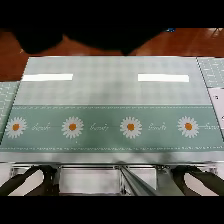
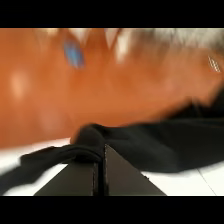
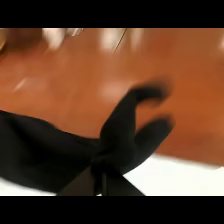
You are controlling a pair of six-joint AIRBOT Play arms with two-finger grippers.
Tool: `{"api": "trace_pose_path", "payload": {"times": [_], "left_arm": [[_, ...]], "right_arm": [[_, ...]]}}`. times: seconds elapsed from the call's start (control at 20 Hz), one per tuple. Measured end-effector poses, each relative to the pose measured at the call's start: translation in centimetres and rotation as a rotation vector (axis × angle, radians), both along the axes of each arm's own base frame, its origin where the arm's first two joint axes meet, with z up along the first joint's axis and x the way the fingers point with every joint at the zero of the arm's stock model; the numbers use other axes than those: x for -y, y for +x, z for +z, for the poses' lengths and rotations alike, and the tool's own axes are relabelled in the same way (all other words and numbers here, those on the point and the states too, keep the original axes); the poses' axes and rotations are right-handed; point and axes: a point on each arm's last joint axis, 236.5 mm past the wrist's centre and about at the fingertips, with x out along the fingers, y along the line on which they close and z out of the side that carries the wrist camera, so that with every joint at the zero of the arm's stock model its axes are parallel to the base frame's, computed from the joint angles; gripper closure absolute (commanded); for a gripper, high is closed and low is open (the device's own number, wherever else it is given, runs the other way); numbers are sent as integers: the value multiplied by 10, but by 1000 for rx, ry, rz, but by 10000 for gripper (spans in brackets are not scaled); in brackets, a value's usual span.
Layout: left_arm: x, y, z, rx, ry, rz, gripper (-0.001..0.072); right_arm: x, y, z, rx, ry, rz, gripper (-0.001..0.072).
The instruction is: Fold the shirts.
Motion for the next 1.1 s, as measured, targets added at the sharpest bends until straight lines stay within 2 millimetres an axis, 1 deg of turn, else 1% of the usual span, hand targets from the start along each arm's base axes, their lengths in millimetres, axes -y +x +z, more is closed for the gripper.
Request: {"api": "trace_pose_path", "payload": {"times": [0.05,0.1,0.15,0.2,0.3,0.35,0.4,0.45,0.5,0.6,0.65,0.75,0.9,0.95,1.0,1.1], "left_arm": [[-5,-20,21,56,28,33,688],[-8,-39,38,103,58,64,688],[-10,-58,49,136,96,98,688],[-11,-74,51,143,137,123,687],[-10,-104,48,137,203,172,687],[-11,-115,45,133,219,198,687],[-11,-124,34,108,235,214,688],[-13,-128,18,72,236,227,688],[-14,-130,-3,23,241,229,688],[-10,-129,-54,-89,218,199,688],[-6,-127,-88,-166,199,167,687],[4,-123,-159,-332,169,101,688],[22,-122,-265,-568,115,6,688],[25,-120,-293,-625,99,-2,687],[25,-115,-319,-673,84,1,688],[23,-100,-358,-740,50,30,687]], "right_arm": [[7,-20,17,45,-27,-31,689],[14,-43,32,87,-49,-68,689],[23,-62,42,115,-69,-108,688],[31,-81,48,129,-89,-147,689],[47,-115,51,137,-121,-219,689],[53,-127,47,125,-132,-249,688],[61,-137,39,103,-139,-282,689],[67,-144,28,71,-147,-310,688],[73,-147,16,40,-147,-333,688],[79,-147,-15,-43,-149,-356,689],[79,-143,-33,-91,-147,-354,689],[70,-131,-75,-204,-137,-311,688],[56,-100,-148,-378,-106,-244,689],[50,-88,-172,-433,-87,-219,688],[44,-75,-192,-474,-67,-197,688],[33,-46,-230,-552,-34,-147,689]]}}
